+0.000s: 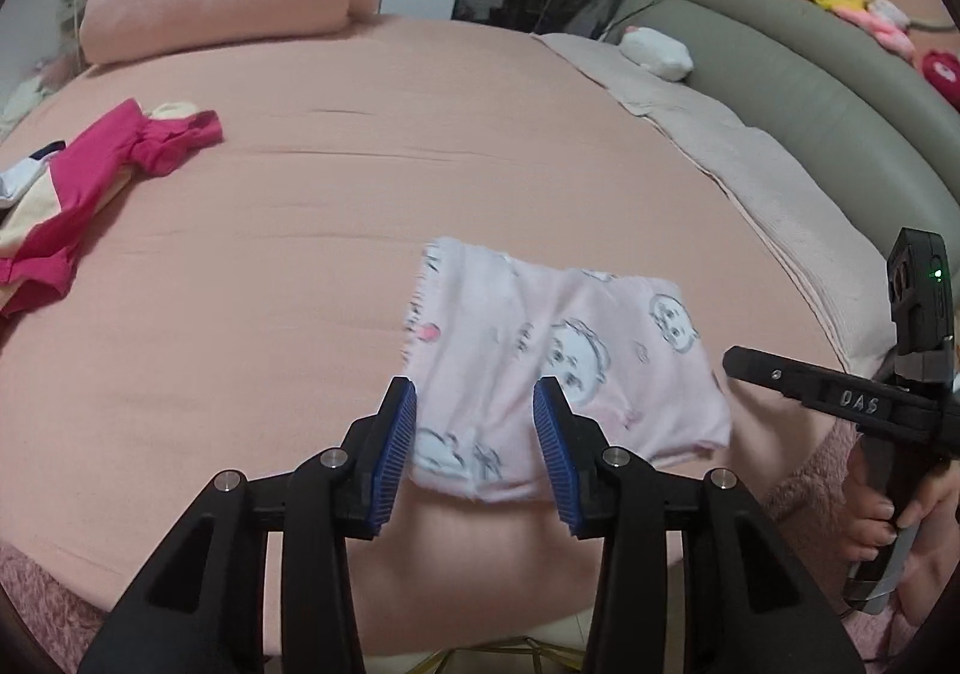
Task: Fold clothes
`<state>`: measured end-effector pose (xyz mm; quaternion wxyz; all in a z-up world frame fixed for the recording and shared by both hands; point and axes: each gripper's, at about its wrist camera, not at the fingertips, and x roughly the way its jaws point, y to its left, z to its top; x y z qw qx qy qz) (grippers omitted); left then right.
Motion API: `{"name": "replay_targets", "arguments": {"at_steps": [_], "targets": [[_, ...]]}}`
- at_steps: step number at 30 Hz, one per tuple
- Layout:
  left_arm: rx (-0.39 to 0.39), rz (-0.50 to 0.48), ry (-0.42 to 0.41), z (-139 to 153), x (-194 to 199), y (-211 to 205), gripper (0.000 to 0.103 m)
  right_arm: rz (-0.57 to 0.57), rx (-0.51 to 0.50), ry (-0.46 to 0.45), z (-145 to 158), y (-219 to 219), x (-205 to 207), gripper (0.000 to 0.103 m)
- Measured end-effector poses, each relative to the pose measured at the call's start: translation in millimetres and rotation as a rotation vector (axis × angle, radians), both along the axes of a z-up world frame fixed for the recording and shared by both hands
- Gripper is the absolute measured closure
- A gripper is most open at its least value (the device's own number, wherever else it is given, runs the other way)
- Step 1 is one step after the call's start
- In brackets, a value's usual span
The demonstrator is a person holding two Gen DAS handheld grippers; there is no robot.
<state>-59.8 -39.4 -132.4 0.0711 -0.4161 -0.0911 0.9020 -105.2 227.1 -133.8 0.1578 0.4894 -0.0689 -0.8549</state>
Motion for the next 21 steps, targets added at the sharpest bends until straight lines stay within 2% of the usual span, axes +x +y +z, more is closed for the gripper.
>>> {"name": "replay_targets", "arguments": {"at_steps": [2,4,5,9,11,13,14,18,21], "targets": [[-0.022,0.008,-0.007,4.2,-20.3,-0.7,0.060,0.005,0.052,-0.003,3.6,-9.7,-16.9,0.060],[-0.043,0.013,-0.017,8.1,-40.9,-1.1,0.059,0.000,0.053,-0.020,6.7,-21.7,-38.5,0.057],[-0.024,0.007,-0.036,6.8,-51.8,-1.0,0.057,0.011,0.042,-0.038,4.1,-24.9,-51.3,0.054],[0.142,-0.053,-0.173,-7.9,-96.2,-2.7,0.055,0.084,-0.003,-0.123,-14.7,-29.0,-85.9,0.053],[0.166,-0.067,-0.248,-23.3,-113.9,-0.6,0.055,0.107,-0.033,-0.145,-25.9,-31.0,-93.0,0.053],[0.189,-0.065,-0.289,-32.5,-123.6,-0.8,0.058,0.127,-0.102,-0.161,-33.2,-31.3,-95.4,0.059],[0.199,-0.056,-0.294,-34.5,-123.8,-1.6,0.061,0.138,-0.143,-0.168,-35.6,-30.1,-95.3,0.075],[0.234,-0.001,-0.269,-36.5,-110.2,-6.1,0.067,0.093,-0.207,-0.176,-35.6,-12.4,-90.1,0.087],[0.259,0.040,-0.250,-37.9,-100.0,-9.4,0.068,0.035,-0.155,-0.164,-37.9,-11.5,-87.4,0.091]]}}
